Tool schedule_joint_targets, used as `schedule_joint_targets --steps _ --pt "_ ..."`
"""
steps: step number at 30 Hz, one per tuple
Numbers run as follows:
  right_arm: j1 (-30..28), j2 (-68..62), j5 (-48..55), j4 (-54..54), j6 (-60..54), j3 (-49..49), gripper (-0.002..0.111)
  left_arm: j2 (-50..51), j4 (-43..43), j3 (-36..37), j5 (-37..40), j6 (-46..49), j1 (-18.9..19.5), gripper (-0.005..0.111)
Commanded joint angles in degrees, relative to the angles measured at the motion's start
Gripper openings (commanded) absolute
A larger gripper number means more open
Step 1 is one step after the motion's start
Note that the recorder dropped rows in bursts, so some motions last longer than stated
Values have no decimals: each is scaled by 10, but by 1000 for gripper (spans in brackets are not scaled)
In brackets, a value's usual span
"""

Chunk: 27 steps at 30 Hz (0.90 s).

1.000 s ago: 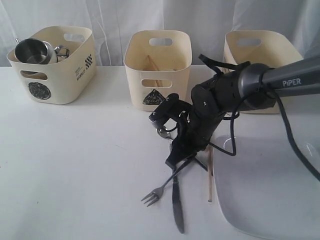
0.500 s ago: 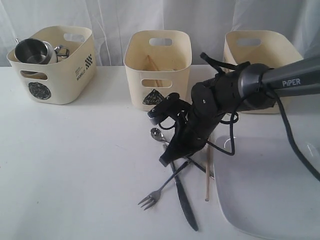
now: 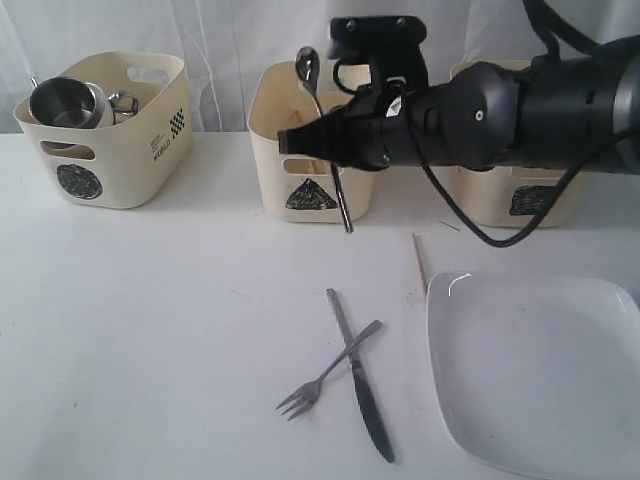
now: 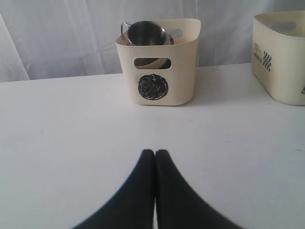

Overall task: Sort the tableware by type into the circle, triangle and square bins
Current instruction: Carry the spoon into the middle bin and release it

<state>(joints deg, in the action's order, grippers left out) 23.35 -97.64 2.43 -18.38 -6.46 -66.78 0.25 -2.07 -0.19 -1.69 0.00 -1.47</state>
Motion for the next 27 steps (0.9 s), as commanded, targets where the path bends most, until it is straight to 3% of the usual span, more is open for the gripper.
schedule_joint_targets --steps 1,4,12,22,25,27 --pt "-2 2 -106 -10 41 4 0 -3 -2 2 0 0 2 0" --pt "-12 -8 -154 -10 42 -10 0 -3 -2 2 0 0 2 0" --pt "-52 -73 -157 -11 52 -105 0 -3 -2 2 0 0 2 0" --pt "-64 -213 -87 -11 20 -291 0 -3 -2 2 0 0 2 0" --pt "-64 -245 -49 -11 -12 -331 9 -3 -2 2 0 0 2 0" --pt "-64 -257 -17 -11 -32 -351 22 -3 -2 2 0 0 2 0"
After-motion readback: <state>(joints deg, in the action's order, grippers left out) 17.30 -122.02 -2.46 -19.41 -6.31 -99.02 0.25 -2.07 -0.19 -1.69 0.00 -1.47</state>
